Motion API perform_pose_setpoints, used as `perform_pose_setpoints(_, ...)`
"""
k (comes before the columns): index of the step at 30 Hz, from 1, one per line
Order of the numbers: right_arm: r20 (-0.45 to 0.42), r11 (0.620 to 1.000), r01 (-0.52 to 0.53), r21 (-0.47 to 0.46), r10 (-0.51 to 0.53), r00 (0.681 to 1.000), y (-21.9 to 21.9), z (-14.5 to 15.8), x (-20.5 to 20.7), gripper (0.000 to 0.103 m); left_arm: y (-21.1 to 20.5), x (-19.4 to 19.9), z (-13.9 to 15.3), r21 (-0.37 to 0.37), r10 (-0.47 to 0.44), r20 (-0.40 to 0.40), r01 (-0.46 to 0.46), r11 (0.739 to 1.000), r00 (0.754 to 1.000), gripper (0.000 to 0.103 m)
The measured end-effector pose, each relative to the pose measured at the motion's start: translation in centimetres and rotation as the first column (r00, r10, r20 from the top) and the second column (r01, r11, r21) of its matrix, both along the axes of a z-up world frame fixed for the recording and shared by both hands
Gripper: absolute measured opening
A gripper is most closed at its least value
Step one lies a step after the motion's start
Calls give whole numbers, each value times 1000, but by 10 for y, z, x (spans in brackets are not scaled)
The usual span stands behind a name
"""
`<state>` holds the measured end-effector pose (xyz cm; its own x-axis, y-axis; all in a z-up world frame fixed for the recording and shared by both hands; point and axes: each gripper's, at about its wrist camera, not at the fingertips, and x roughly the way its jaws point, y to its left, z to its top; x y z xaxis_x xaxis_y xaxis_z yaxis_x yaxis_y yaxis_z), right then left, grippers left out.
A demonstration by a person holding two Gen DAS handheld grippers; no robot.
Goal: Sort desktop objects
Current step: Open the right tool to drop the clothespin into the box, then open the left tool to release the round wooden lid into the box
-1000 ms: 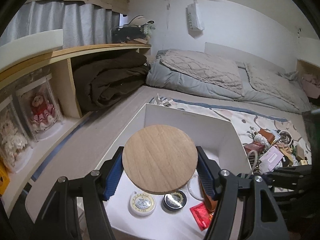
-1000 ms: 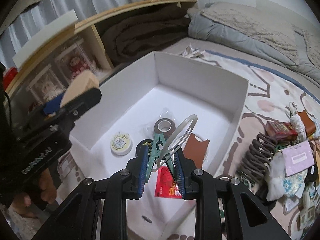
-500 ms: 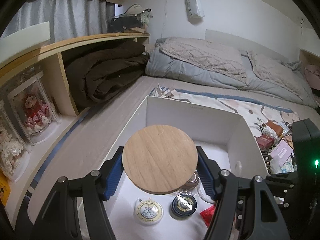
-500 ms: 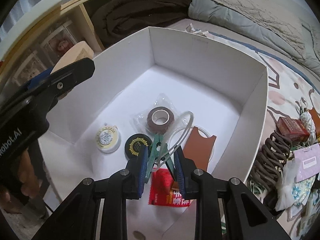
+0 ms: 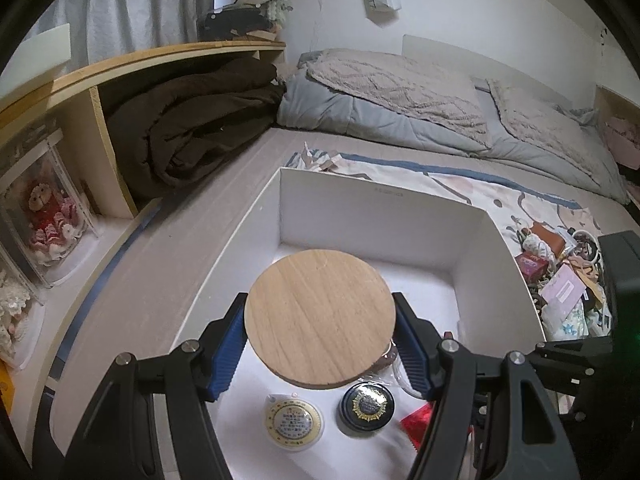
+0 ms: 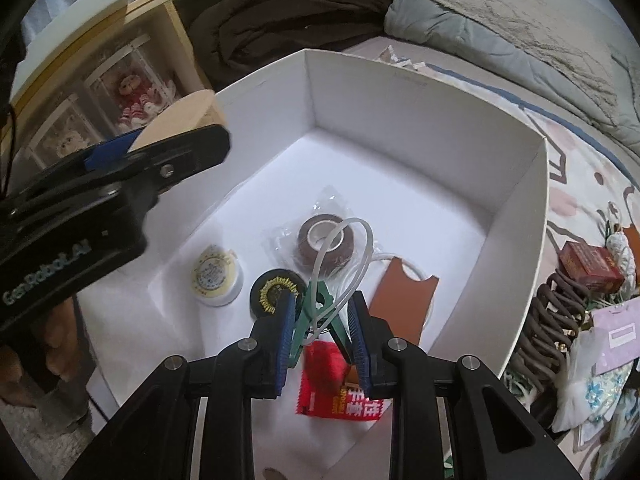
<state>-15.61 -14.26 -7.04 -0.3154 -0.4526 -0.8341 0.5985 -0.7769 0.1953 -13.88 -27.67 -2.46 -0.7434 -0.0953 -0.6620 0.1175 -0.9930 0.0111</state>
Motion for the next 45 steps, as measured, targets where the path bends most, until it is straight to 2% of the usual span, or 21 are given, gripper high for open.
perform_pose_setpoints(4, -18, 1000, 7, 22, -6, 1000, 0, 1, 3, 27, 1, -4, -7, -9, -5, 28, 5, 1000, 1000, 68)
perform_pose_setpoints(12, -8, 1000, -6, -8, 6, 1000, 7, 5, 7, 29, 6, -7, -9, -29, -16, 51, 18, 999, 999, 68)
perform_pose_setpoints(19, -14, 999, -25, -21, 25, 1000, 15, 9, 18, 29, 8, -17, -18, -45, -44, 132, 51, 998, 990, 68)
perform_pose_setpoints(26, -18, 1000, -10, -11, 9, 1000, 20, 11, 26, 29, 7, -21, -23, -32, -55, 177, 62, 998, 983, 68)
perform_pose_setpoints(32, -42, 1000, -21, -12, 20, 999, 23, 16, 32, 29, 9, -25, -24, -56, -39, 199, 51, 997, 979, 68)
perform_pose_setpoints(36, -44, 999, -30, -25, 29, 999, 25, 18, 35, 29, 6, -21, -19, -25, -37, 165, 42, 999, 986, 90)
perform_pose_setpoints(45, -37, 999, -23, -33, 22, 999, 30, 16, 37, 29, 6, -18, -15, -45, -13, 127, 19, 999, 992, 92)
